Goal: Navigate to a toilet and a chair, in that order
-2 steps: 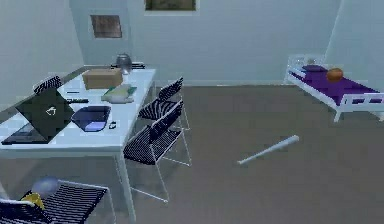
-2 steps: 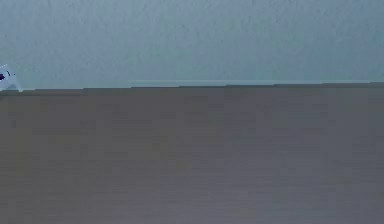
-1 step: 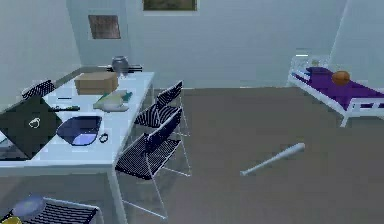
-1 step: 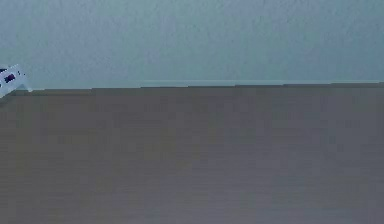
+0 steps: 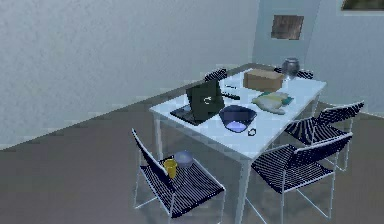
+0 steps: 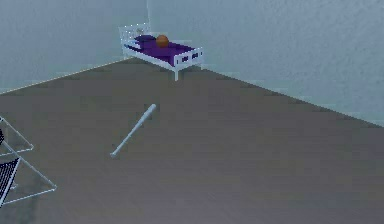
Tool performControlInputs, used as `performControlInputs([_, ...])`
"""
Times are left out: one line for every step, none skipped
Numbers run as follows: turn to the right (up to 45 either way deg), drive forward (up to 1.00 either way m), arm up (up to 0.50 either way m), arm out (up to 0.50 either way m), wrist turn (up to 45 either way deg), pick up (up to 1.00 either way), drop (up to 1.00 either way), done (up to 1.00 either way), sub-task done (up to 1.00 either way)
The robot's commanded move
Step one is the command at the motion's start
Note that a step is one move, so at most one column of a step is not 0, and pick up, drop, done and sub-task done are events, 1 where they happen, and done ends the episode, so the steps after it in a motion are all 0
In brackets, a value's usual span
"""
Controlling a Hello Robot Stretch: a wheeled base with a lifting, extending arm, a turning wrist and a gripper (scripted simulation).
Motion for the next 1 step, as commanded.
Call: performControlInputs([0.0, 0.0, 0.0, 0.0, 0.0, 0.0, 0.0, 1.0, 0.0])
